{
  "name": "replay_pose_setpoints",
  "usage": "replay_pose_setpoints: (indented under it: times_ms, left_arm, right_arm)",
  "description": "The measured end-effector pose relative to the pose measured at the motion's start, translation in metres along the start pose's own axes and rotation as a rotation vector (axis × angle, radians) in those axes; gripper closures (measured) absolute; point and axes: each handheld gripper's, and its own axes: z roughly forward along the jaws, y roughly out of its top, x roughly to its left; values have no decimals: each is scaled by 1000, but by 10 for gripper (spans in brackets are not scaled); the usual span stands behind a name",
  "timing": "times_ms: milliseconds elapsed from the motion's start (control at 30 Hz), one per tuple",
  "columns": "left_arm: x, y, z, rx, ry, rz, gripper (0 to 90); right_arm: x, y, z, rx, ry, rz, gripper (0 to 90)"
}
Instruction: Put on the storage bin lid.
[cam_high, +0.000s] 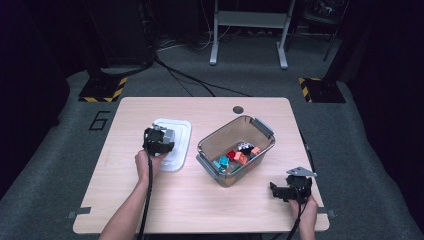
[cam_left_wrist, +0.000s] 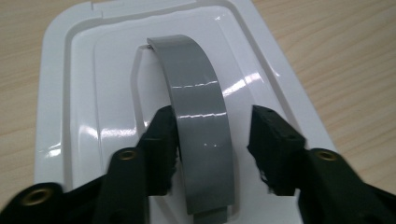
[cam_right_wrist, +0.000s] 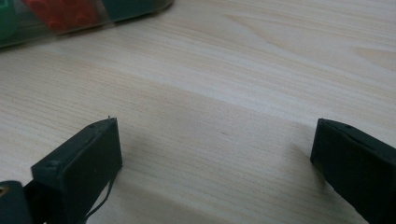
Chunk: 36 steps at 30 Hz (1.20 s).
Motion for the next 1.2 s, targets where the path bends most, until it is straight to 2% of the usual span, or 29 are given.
replay_pose_setpoints:
  times_ms: [33, 133, 200, 267, 333, 433, 533, 600, 667, 767, 800, 833, 867, 1000, 1033, 1100, 1200]
  left_arm:
    - [1, 0, -1, 10, -11, 4, 645]
    - [4, -1, -2, 5, -31, -20, 672]
    - [7, -3, -4, 1, -37, -17, 677]
    - [9, -6, -7, -2, -45, -35, 678]
    - [12, -9, -11, -10, -51, -35, 679]
    - [14, -12, -20, -22, -65, -40, 680]
    - [16, -14, -31, -34, -72, -23, 680]
    - [18, -14, -40, -22, -68, 9, 680]
    - [19, -14, -46, -28, -67, 14, 680]
    - [21, -16, -56, -38, -88, 16, 679]
    - [21, -16, -59, -45, -90, 4, 679]
    - [22, -15, -62, -39, -92, 14, 679]
    - [21, -16, -64, -56, -93, 4, 680]
    - [22, -13, -75, -50, -94, 26, 679]
    - [22, -12, -76, -59, -99, 15, 679]
    - [22, -11, -79, -54, -99, 23, 679]
    - [23, -9, -81, -66, -92, 12, 680]
  right_arm:
    - [0, 0, 0, 0, 1, 0, 14]
    - [0, 0, 0, -1, 2, 0, 17]
    - [0, 0, 0, -1, 2, 0, 17]
    - [0, 0, 0, -1, 3, -1, 19]
    - [0, 0, 0, -3, 6, -6, 20]
    - [-1, 0, 0, -4, 4, -6, 22]
    - [-1, 1, 1, -5, 5, -16, 24]
    - [-1, 1, 1, -6, 3, -15, 24]
    - [-2, 1, 1, -4, 7, -17, 23]
    - [-6, -1, -1, -2, 39, -50, 10]
    - [-8, -1, -1, 2, 47, -60, 0]
    - [-10, -2, -2, 7, 76, -77, 0]
    - [-12, -2, -2, 5, 82, -93, 0]
    - [-11, -3, -4, 14, 83, -76, 0]
    - [-11, -3, -4, 15, 81, -76, 0]
    - [-10, -3, -4, 15, 75, -70, 0]
    - [-11, -3, -3, 7, 71, -75, 0]
